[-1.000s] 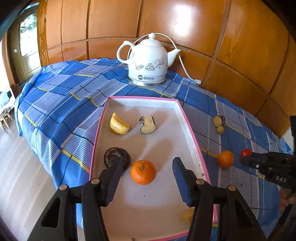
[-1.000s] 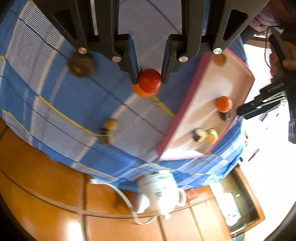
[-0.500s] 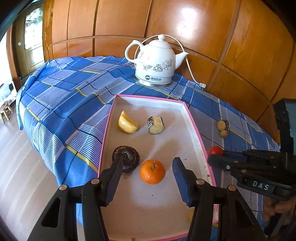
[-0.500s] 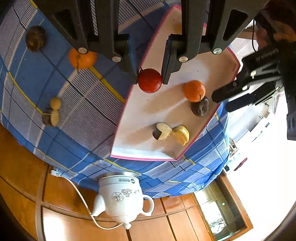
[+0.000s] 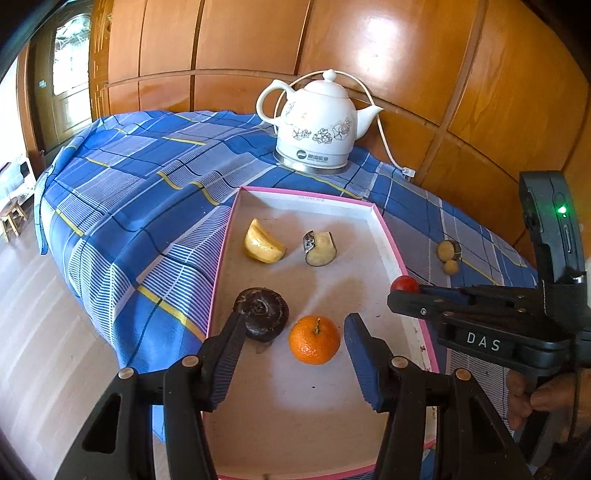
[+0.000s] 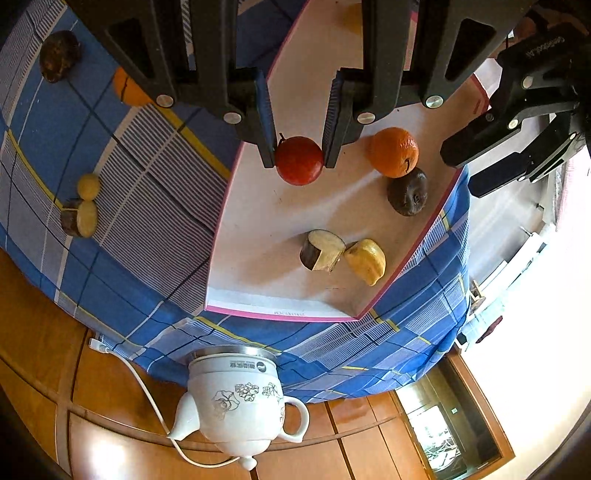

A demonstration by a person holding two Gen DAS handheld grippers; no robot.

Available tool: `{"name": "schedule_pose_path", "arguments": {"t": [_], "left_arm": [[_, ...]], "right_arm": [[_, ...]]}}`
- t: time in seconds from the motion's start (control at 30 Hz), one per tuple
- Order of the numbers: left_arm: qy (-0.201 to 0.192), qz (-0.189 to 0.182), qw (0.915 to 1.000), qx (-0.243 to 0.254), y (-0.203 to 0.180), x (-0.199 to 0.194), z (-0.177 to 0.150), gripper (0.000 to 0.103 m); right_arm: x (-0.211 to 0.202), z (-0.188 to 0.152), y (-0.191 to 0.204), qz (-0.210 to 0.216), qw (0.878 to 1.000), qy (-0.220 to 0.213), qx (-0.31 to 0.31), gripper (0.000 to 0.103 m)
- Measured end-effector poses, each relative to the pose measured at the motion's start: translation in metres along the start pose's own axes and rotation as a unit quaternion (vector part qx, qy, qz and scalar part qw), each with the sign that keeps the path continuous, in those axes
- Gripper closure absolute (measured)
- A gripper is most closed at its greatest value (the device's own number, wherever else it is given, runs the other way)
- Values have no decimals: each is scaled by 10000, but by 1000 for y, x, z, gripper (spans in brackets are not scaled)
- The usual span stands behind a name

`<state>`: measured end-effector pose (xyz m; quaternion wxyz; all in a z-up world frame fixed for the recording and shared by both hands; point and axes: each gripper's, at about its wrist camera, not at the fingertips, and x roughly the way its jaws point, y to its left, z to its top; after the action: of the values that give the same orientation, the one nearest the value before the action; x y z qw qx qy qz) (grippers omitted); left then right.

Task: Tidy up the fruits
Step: 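Carry the red tomato into the tray and release it with the right gripper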

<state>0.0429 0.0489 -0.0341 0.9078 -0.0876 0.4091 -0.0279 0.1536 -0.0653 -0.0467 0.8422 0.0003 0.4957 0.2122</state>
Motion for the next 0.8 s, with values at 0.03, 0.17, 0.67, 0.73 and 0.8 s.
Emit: {"name": "schedule_pose_path", "arguments": {"t": [0.03, 0.17, 0.67, 0.73, 0.8], "left_arm": [[-10, 6, 10000, -4, 1, 0, 0, 46], [-27, 8, 10000, -10, 1, -1, 1, 46], [-3, 11, 10000, -44, 4, 1, -1, 46], [-1, 12, 10000, -50, 5, 1, -2, 46], [3, 15, 10000, -60, 6, 2, -1, 46]], "right_arm": [[0, 0, 0, -7, 10000, -5, -2, 78], [0, -1, 1, -33, 10000, -7, -2, 78], [2, 2, 3, -91, 9999, -75, 80, 78], [3, 3, 3, -94, 9999, -71, 94, 78], [4, 4, 3, -87, 9999, -64, 99, 78]]}}
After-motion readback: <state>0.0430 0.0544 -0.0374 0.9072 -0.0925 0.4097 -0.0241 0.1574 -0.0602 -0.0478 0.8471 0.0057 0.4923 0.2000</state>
